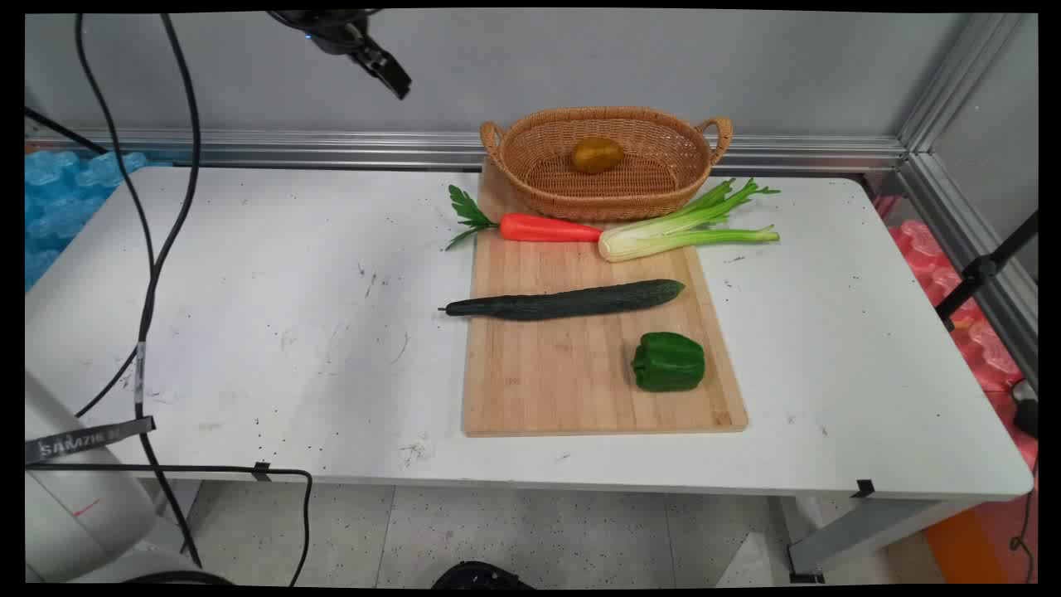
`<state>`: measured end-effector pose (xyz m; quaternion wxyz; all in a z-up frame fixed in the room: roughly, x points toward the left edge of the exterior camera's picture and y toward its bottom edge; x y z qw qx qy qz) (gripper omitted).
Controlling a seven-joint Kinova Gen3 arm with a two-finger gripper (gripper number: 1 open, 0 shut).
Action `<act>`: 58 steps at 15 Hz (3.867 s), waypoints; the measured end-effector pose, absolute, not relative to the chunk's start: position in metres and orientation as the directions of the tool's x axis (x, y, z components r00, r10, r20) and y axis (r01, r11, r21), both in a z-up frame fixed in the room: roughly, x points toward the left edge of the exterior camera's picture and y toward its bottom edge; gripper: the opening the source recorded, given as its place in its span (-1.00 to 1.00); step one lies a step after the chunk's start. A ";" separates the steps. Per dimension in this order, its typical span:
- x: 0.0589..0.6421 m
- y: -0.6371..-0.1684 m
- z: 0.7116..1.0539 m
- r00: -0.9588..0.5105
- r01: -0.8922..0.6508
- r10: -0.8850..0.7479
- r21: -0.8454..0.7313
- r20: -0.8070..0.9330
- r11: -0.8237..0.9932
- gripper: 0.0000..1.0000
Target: Pick up the potato from the vegetable basket, then place the picked object on the cutting board
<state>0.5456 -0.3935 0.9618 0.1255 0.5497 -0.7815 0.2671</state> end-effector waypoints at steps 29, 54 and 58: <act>0.419 -0.605 0.823 -0.701 -0.640 -0.489 -0.155 0.519 0.753 1.00; 0.411 -0.587 0.873 -0.657 -0.690 -0.539 -0.133 0.528 0.711 -1.00; 0.403 -0.536 0.908 -0.645 -0.705 -0.563 -0.117 0.517 0.700 -1.00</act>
